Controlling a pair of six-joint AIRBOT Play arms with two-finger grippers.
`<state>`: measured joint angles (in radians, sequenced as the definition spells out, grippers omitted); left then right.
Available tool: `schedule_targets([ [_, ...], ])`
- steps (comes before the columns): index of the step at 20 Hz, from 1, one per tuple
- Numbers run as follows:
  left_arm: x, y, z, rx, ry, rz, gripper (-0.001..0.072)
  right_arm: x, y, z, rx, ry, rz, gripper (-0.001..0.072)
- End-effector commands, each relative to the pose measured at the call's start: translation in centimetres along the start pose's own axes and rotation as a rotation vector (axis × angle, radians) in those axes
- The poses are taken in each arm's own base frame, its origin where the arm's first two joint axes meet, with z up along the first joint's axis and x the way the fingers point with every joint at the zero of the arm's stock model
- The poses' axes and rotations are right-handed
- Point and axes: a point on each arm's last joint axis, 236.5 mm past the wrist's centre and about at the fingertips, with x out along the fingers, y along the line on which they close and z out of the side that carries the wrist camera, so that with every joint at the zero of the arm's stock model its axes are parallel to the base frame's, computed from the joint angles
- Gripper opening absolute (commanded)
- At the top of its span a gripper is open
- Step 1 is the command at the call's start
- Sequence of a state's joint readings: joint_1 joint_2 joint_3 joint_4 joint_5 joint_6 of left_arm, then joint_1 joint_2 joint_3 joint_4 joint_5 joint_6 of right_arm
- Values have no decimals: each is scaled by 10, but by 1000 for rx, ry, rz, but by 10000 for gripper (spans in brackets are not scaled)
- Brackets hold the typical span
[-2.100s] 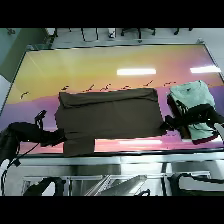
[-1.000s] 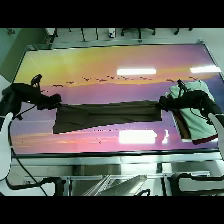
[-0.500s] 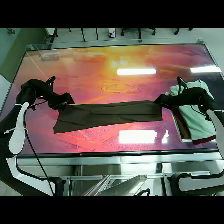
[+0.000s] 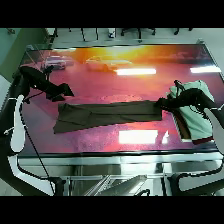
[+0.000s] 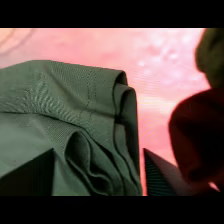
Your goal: Fold the shirts.
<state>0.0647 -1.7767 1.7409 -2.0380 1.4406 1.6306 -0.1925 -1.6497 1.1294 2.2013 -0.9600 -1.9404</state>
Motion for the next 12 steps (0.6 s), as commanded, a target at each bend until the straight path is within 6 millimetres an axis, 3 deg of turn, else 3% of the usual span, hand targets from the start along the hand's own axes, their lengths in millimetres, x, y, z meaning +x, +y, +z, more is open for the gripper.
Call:
schedule_targets([
  [1,-9,-37,0,9,5,-119,209,14,18,-27,-1,116,111,376],
  [2,-6,-44,0,22,1,-125,81,18,22,-31,10,137,138,362],
  [3,-2,-53,0,38,3,-129,17,22,22,-35,22,153,149,280],
  [4,2,-63,-2,54,5,-137,17,26,20,-39,28,170,151,120],
  [5,6,-73,-5,73,12,-141,17,29,18,-41,31,178,152,43],
  [7,19,-101,-16,131,40,-148,16,29,18,-40,24,176,156,23],
  [9,37,-133,-31,196,65,-155,17,16,24,-31,16,150,173,22],
  [12,91,-173,-51,258,39,-153,17,-36,49,-13,-36,97,238,22],
])
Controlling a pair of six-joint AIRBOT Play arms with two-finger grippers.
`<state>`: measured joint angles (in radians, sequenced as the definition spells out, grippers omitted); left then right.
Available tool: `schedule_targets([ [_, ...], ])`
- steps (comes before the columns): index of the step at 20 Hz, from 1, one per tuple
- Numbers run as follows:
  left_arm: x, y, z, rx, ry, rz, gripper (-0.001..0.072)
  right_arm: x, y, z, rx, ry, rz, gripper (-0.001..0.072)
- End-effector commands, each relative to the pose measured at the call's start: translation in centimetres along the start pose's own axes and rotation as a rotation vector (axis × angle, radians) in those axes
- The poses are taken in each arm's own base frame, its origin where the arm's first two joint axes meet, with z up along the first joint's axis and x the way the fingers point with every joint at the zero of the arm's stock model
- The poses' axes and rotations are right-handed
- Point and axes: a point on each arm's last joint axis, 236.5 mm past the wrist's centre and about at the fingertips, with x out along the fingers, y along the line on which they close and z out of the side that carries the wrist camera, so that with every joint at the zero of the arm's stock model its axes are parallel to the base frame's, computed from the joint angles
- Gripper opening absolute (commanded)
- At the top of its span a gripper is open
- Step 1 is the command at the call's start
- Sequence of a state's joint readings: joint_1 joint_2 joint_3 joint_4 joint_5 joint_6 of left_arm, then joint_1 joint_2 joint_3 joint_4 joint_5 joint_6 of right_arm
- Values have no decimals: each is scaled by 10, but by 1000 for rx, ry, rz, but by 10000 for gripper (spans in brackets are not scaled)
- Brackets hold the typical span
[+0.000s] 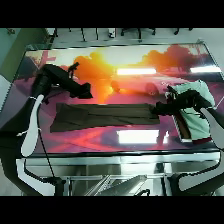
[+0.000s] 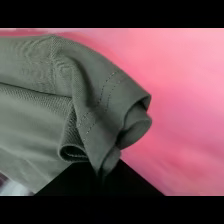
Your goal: Fold the shirts.
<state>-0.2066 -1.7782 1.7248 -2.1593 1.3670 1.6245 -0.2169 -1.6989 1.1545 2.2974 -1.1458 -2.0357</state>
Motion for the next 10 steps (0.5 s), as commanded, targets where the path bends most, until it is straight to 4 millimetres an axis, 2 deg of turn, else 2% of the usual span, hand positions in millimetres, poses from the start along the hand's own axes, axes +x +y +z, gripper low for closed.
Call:
schedule_targets([
  [1,68,-41,-7,77,-49,3,16,-58,50,12,-57,-65,117,22],
  [5,157,-77,-27,76,-40,-11,17,-149,121,1,-214,-152,165,23],
  [8,207,-109,-52,116,44,-24,17,-184,151,-13,-286,-212,150,22],
  [10,229,-130,-64,129,84,-35,16,-194,160,-18,-299,-235,144,23],
])
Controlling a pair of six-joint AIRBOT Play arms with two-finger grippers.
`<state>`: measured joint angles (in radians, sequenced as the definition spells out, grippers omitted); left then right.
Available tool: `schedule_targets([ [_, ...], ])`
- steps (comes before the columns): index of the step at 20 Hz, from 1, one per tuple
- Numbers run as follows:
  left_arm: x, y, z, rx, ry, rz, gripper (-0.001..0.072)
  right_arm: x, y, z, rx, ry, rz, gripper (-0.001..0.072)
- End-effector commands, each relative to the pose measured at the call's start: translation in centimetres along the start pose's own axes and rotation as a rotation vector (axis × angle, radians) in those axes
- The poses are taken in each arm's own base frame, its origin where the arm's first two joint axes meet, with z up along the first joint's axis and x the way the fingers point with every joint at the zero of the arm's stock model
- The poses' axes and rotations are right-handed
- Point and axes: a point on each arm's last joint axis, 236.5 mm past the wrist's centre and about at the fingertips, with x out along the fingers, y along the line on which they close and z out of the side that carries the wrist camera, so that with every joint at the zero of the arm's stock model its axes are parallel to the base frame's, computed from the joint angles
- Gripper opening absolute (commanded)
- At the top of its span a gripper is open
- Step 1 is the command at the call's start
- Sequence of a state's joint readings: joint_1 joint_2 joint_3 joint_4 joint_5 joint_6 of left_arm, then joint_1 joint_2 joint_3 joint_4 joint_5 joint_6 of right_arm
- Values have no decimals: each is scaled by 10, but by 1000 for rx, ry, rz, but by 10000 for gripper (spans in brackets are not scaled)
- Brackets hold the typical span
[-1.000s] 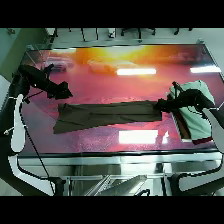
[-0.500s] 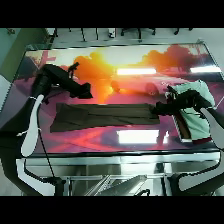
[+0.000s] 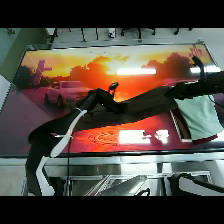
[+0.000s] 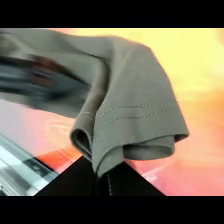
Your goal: Fold the shirts.
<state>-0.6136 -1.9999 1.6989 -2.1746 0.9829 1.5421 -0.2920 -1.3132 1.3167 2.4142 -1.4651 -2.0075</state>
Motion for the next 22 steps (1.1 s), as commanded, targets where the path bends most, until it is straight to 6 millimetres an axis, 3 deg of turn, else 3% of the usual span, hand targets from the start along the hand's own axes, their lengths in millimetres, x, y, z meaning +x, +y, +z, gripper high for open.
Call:
schedule_targets([
  [1,45,-39,-13,16,41,-23,16,-24,31,-5,-33,-20,8,22],
  [4,36,-62,1,23,21,-53,17,-22,32,-13,-20,16,19,22],
  [7,-12,-73,11,68,70,-71,16,-23,32,-14,19,20,19,23],
  [8,-38,-73,13,91,78,-73,16,-23,32,-14,25,20,19,23],
  [10,-110,-71,16,123,60,-74,16,-22,35,-13,55,18,30,23],
  [13,-256,-61,17,183,-147,-27,16,-6,57,-8,60,15,59,23],
  [15,-354,-38,2,166,-337,86,16,27,93,-7,3,18,89,23],
  [18,-462,3,-55,80,-578,260,17,103,170,2,-85,-54,154,24],
  [20,-502,27,-98,5,-720,355,16,174,219,-5,-111,-115,194,24],
  [22,-518,46,-134,-72,-855,416,16,258,249,-27,-99,-185,191,35],
])
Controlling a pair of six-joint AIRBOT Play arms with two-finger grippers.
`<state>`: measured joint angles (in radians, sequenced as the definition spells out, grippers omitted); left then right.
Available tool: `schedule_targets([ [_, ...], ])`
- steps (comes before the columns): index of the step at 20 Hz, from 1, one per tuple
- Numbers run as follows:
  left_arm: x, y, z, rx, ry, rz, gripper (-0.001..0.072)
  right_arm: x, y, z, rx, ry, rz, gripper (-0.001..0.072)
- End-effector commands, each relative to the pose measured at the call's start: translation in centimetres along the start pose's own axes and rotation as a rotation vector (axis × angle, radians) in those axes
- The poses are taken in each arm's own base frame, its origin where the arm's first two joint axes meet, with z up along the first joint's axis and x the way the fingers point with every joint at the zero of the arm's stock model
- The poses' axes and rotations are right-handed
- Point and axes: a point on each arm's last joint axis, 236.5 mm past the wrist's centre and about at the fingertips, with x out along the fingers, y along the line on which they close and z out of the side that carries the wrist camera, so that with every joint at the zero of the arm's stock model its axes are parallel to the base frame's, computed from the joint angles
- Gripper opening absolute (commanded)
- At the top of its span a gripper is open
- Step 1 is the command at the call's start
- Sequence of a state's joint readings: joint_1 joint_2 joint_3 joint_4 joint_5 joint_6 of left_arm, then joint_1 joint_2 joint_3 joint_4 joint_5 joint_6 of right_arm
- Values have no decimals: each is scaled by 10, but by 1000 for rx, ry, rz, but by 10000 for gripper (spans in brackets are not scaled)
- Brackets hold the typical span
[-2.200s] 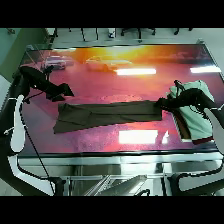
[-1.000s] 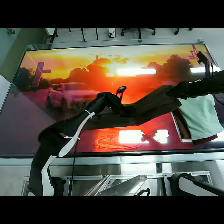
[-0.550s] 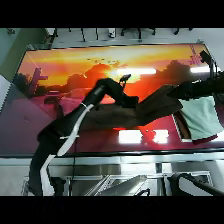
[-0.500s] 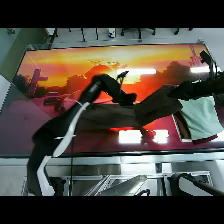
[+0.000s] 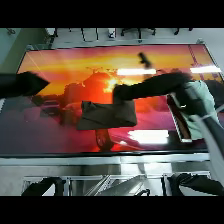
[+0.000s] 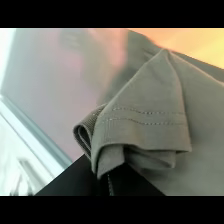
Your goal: Fold the shirts.
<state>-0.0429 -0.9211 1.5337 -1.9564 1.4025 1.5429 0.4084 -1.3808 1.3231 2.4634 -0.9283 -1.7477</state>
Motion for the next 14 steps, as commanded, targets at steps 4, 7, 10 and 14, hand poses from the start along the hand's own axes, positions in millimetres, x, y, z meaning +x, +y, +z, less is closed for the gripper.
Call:
schedule_targets([
  [4,-59,74,-81,-201,-296,240,16,205,30,-62,-54,-162,-39,696],
  [7,-44,67,-104,-239,-326,177,16,167,10,-22,-29,-164,-54,696],
  [10,-38,59,-110,-245,-349,131,17,80,-24,30,-18,-148,-95,695],
  [14,-38,59,-110,-245,-349,130,17,-35,-113,39,75,-32,-241,696],
])
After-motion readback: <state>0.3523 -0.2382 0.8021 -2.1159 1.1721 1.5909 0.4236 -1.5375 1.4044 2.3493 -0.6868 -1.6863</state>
